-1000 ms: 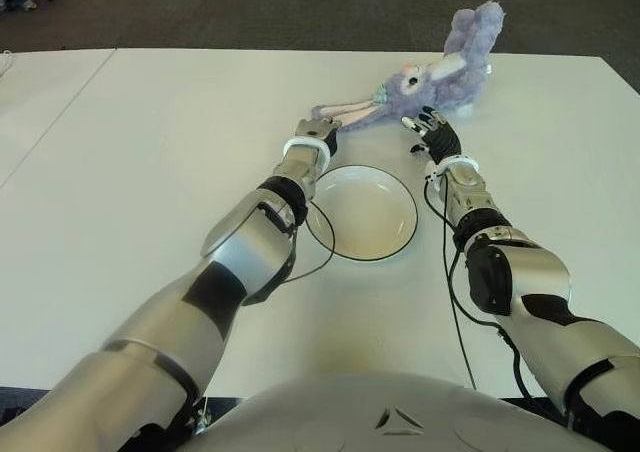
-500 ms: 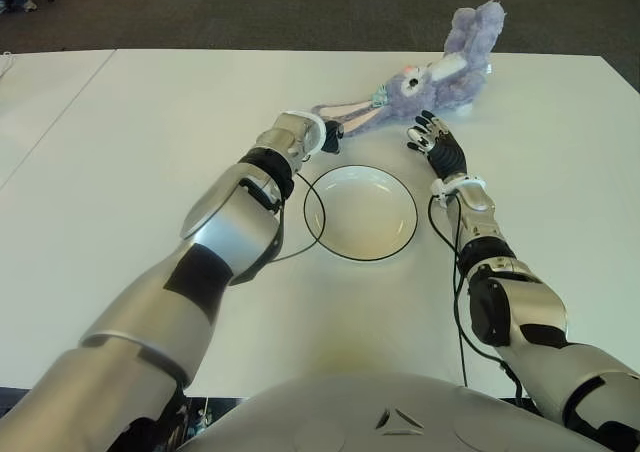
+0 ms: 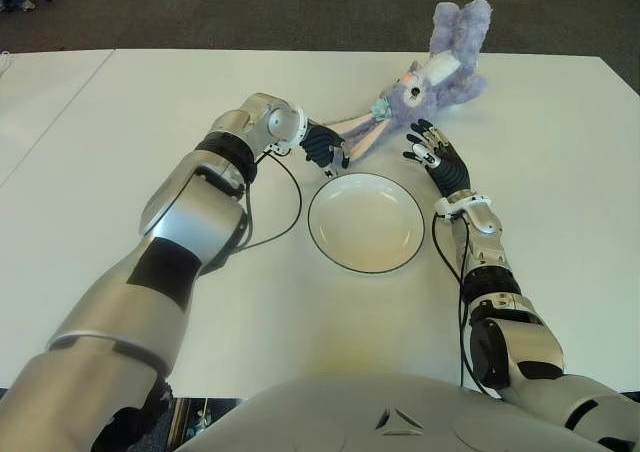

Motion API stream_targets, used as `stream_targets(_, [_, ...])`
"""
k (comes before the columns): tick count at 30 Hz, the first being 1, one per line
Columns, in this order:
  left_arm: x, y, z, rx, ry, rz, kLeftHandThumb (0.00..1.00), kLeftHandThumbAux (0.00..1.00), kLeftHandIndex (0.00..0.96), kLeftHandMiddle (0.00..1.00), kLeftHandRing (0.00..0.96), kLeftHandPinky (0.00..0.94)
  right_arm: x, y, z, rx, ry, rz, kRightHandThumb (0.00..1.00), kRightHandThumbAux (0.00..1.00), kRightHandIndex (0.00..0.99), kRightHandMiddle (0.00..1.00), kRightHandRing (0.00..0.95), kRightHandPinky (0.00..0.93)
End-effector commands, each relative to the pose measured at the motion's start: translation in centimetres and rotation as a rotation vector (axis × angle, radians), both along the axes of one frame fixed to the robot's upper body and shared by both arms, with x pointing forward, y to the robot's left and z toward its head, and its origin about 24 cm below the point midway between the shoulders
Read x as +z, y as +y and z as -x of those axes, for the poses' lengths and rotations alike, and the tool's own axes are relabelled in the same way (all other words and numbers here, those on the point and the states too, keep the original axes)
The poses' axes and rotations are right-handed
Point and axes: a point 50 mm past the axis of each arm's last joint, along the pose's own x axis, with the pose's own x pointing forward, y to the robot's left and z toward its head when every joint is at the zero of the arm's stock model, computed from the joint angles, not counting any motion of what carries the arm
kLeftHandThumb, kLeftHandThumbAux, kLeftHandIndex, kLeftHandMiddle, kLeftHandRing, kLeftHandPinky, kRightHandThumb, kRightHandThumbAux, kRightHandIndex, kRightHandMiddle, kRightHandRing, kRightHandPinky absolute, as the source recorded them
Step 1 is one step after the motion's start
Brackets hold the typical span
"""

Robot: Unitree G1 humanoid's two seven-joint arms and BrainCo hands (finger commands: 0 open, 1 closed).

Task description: Put the doll into the plate.

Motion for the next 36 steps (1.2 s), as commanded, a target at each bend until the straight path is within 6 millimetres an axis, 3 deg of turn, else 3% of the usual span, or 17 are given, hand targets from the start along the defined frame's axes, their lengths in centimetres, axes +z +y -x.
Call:
stream_targets(1, [-0.8, 1.5, 1.6, -0.118, 0.11, 0.002, 0.372, 0.616, 0.219, 0.497, 0.568, 0.581, -3.7, 1.1, 2.4, 0.012, 0.18, -0.061, 0.182, 0.555, 0.0, 0.0, 0.09, 0.292])
stream_targets(11, [1.3, 5.9, 2.4, -0.14, 0.113, -0.011, 0.498, 0.619, 0.141, 0.529, 0.59, 0.602, -2.6, 1.5, 2.7, -0.017, 0.179, -0.073, 0.201, 0.562, 0.0, 0.0, 0.078, 0.234])
stream_targets(17, [1.7, 7.9, 2.5, -0.083, 0.074, -0.006, 0.543, 0.593, 0.138, 0.535, 0.578, 0.499, -2.4, 1.3, 2.7, -0.034, 0.198, -0.092, 0.214, 0.565, 0.0, 0.0, 0.075, 0.256])
stream_targets(22, [0.7, 10.0, 2.8, 0.005, 0.023, 0.015, 0.483, 0.552, 0.155, 0.504, 0.504, 0.364, -2.5, 1.2, 2.8, -0.035, 0.202, -0.097, 0.22, 0.542, 0.0, 0.0, 0.071, 0.26])
stream_targets(32, [0.2, 10.0, 2.7, 0.057, -0.03, 0.087, 0.426, 0.513, 0.176, 0.45, 0.442, 0.324, -2.4, 1.5, 2.8, -0.034, 0.209, -0.1, 0.224, 0.516, 0.0, 0.0, 0.082, 0.296])
stream_targets(36, [0.2, 10.0, 2.6, 0.082, -0.046, 0.129, 0.405, 0.502, 0.191, 0.424, 0.413, 0.317, -2.4, 1.5, 2.8, -0.033, 0.211, -0.106, 0.227, 0.51, 0.0, 0.0, 0.079, 0.253])
